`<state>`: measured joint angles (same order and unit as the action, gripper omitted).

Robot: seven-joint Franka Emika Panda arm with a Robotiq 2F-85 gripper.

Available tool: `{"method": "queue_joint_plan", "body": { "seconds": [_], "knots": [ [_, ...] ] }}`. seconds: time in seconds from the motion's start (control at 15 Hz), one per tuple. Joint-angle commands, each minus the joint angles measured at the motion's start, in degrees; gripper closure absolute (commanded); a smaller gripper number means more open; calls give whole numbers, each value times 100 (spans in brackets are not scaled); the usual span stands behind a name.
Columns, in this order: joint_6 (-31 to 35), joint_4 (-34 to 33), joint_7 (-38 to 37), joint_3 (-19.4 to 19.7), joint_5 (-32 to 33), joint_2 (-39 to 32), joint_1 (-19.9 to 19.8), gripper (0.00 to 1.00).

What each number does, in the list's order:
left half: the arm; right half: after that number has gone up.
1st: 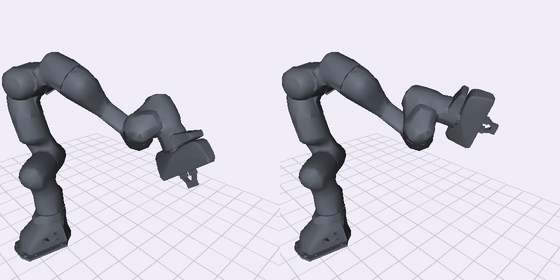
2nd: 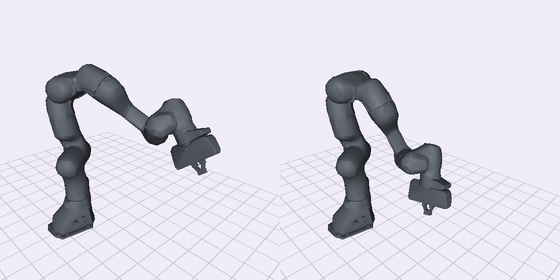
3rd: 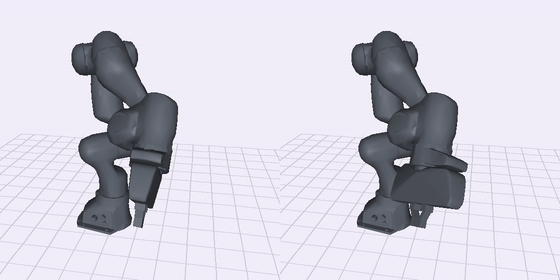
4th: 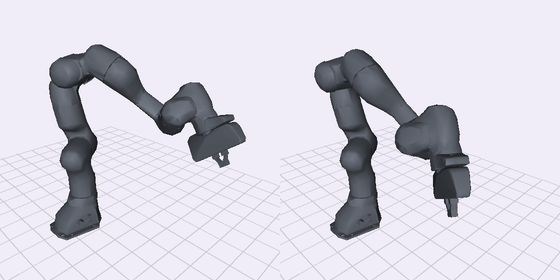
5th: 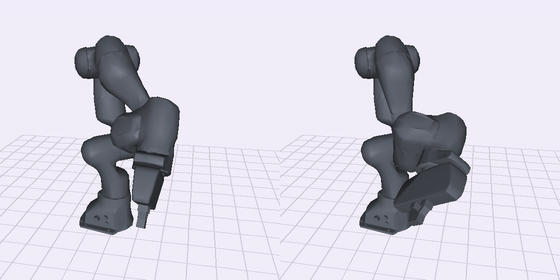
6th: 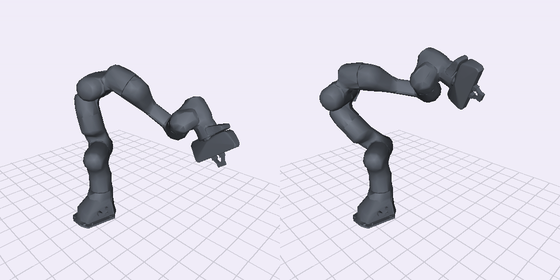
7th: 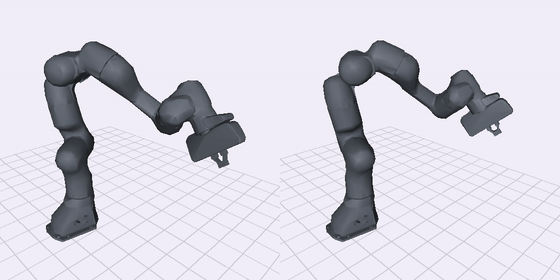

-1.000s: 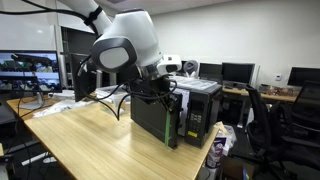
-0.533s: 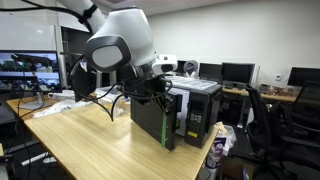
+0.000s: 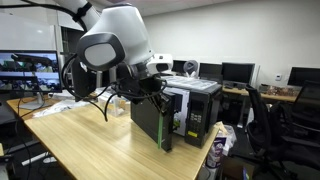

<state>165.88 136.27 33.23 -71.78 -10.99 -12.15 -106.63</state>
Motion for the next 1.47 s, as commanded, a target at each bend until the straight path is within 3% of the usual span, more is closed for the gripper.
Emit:
{"method": "queue_joint_plan", "body": {
  "seconds": [0.0, 1.4],
  "knots": [
    [-240, 215, 167, -368, -155, 163, -485, 96],
    [-1120, 302, 74, -2200, 263, 564, -2407, 96]
  ]
}}
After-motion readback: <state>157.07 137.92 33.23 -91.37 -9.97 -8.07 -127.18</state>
